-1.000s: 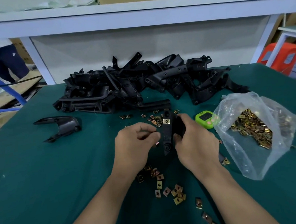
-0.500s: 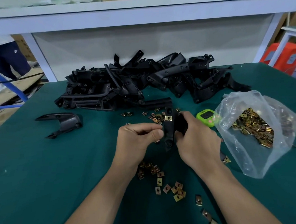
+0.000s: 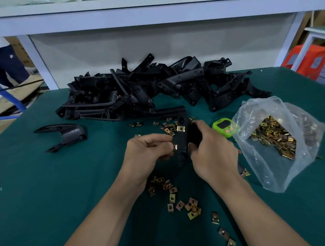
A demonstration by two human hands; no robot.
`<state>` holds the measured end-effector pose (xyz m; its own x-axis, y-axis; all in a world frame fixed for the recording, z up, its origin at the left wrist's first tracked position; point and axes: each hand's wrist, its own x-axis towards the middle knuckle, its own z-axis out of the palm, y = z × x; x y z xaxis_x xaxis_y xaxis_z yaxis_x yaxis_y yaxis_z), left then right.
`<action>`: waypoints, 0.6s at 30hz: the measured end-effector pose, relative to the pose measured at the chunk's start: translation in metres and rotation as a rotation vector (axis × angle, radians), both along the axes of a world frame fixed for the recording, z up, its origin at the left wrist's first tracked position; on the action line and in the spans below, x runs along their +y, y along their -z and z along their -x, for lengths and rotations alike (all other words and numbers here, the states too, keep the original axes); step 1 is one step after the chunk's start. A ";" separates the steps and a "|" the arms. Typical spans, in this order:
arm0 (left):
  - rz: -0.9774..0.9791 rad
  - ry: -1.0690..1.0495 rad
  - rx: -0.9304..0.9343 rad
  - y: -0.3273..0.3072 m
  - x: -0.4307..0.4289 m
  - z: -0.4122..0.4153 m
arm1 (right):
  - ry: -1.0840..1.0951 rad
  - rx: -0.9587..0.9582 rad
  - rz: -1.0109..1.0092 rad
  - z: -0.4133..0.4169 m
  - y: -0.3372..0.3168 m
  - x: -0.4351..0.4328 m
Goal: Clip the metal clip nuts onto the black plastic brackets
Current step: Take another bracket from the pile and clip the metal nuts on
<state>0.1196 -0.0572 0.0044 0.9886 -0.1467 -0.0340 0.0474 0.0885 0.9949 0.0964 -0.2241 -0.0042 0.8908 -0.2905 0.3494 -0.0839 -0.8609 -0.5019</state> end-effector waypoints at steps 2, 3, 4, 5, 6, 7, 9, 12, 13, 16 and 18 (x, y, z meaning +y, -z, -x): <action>0.024 -0.014 0.021 -0.001 -0.001 0.001 | -0.009 0.009 0.008 0.001 0.000 0.001; 0.023 -0.017 0.025 -0.001 -0.001 0.001 | -0.012 0.013 0.011 0.002 0.000 0.001; 0.020 -0.020 0.026 -0.001 -0.002 0.002 | -0.013 0.015 0.013 0.002 0.000 0.001; 0.017 -0.025 0.026 0.000 -0.003 0.002 | -0.015 0.014 0.014 0.002 0.000 0.001; 0.007 -0.034 0.023 -0.001 -0.003 0.003 | -0.018 0.011 0.012 0.002 0.000 0.002; -0.015 -0.045 0.013 -0.001 -0.003 0.003 | -0.021 0.007 0.007 0.002 0.000 0.002; -0.080 -0.058 -0.021 -0.001 -0.004 0.005 | -0.029 0.002 -0.002 0.002 0.001 0.002; -0.119 -0.071 -0.059 -0.002 -0.007 0.010 | -0.036 -0.016 -0.010 0.002 0.003 0.003; -0.130 -0.080 -0.069 -0.002 -0.008 0.011 | -0.039 -0.023 -0.013 0.002 0.003 0.003; -0.146 -0.088 -0.080 -0.003 -0.009 0.013 | -0.043 -0.040 -0.025 0.002 0.004 0.002; -0.150 -0.083 -0.085 -0.003 -0.011 0.015 | -0.049 -0.050 -0.030 0.002 0.005 0.002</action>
<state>0.1049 -0.0684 0.0079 0.9974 -0.0640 0.0345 -0.0384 -0.0615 0.9974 0.0941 -0.2220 -0.0089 0.8857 -0.2581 0.3858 -0.0161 -0.8477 -0.5303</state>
